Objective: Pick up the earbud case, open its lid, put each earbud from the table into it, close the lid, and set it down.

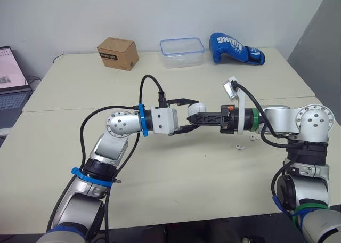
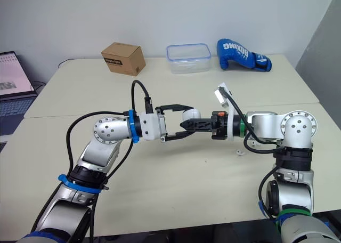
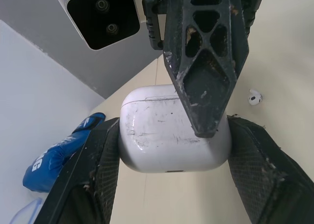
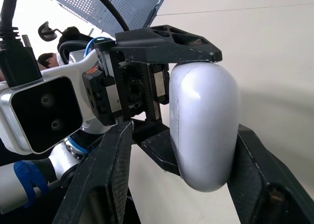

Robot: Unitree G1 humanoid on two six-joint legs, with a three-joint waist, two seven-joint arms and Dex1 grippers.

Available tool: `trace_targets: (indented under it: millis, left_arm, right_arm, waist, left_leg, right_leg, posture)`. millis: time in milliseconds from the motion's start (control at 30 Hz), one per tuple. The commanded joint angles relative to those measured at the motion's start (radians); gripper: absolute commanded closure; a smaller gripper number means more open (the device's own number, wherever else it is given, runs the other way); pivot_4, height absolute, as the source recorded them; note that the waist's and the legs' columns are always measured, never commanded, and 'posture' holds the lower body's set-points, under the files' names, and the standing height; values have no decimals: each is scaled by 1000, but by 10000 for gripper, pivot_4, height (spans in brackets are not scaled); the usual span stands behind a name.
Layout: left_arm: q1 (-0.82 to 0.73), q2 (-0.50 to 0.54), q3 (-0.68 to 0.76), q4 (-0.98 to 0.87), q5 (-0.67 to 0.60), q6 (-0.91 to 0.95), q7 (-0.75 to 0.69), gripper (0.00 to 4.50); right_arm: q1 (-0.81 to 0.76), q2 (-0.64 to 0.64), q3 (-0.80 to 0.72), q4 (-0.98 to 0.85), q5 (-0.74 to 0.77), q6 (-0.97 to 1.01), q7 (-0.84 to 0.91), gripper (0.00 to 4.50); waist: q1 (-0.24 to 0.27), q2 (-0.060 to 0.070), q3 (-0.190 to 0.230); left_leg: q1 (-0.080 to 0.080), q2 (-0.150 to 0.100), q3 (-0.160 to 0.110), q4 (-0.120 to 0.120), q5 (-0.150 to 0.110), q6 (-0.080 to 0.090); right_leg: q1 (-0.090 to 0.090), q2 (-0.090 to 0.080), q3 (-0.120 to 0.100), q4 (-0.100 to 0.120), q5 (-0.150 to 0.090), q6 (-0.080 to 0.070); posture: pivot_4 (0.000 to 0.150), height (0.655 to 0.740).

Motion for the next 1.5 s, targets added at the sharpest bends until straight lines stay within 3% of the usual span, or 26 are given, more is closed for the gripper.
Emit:
trace_targets:
  millis: [33,167,500,533,600,667,767,933,1067,1367,1500]
  left_arm:
    - [-14,1,2,-11,1,-6,9,17383]
    - [-12,6,0,-17,2,3,6,17383]
    - [-5,17,-3,-50,-47,93,-28,17383]
    - [-5,18,-3,-64,-65,130,-37,10311]
    - [-10,8,8,-84,-80,158,-23,4179]
    - [-13,13,24,-115,-100,215,-18,461]
    - [-11,71,56,-178,-170,364,-57,461]
    - [13,269,118,-301,-390,792,-165,461]
    - [-5,347,148,-310,-494,1004,-192,461]
    - [-60,354,68,-260,-475,1099,-230,461]
    - [-85,351,30,-227,-444,1091,-252,10105]
  right_arm:
    - [-1,-8,9,-15,79,-17,-8,24793]
    - [6,-21,26,-17,115,-40,-29,36999]
    - [24,-67,95,-27,235,-116,-84,36916]
    - [25,-72,104,-28,246,-124,-89,36916]
    - [29,-82,121,-32,267,-142,-102,36916]
    - [33,-93,137,-34,274,-160,-113,36916]
    - [32,-116,156,-34,268,-175,-113,36916]
    - [4,-189,218,-115,62,-178,26,36916]
    - [-9,-268,342,-234,-182,-261,225,36916]
    - [-43,-424,662,-394,-670,-546,641,36916]
    - [-53,-452,738,-425,-797,-612,760,36916]
  waist:
    - [0,0,0]
    - [0,0,0]
    - [-1,0,0]
    - [-1,0,0]
    - [-2,0,0]
    - [-2,0,0]
    - [-2,0,0]
    - [-13,1,1]
    - [-13,2,1]
    - [-13,2,2]
    - [-12,1,2]
  left_leg:
    - [0,0,0,0,0,0]
    - [0,0,0,0,0,0]
    - [0,0,0,0,0,0]
    - [0,0,0,0,0,0]
    - [0,0,0,0,0,0]
    - [0,0,0,0,0,0]
    - [0,0,0,0,0,0]
    - [0,1,0,-1,-1,2]
    - [0,1,0,0,-2,3]
    - [0,1,0,0,0,0]
    - [0,1,0,0,0,0]
  right_leg:
    - [0,0,0,0,0,0]
    - [0,0,0,0,0,0]
    - [0,0,0,0,0,0]
    - [0,0,0,0,0,0]
    - [0,0,0,0,0,0]
    - [0,0,0,0,0,0]
    - [0,0,0,0,0,0]
    - [-1,1,0,1,0,0]
    - [-1,1,0,0,-1,1]
    - [-1,1,0,0,-1,2]
    - [-1,1,0,0,-1,2]
  posture:
    - [1500,7307]
    - [1500,7307]
    - [1500,7307]
    - [1500,7307]
    - [1500,7307]
    - [1500,7307]
    - [1500,7307]
    - [1500,7307]
    - [1500,7307]
    - [1500,7307]
    - [1500,7307]
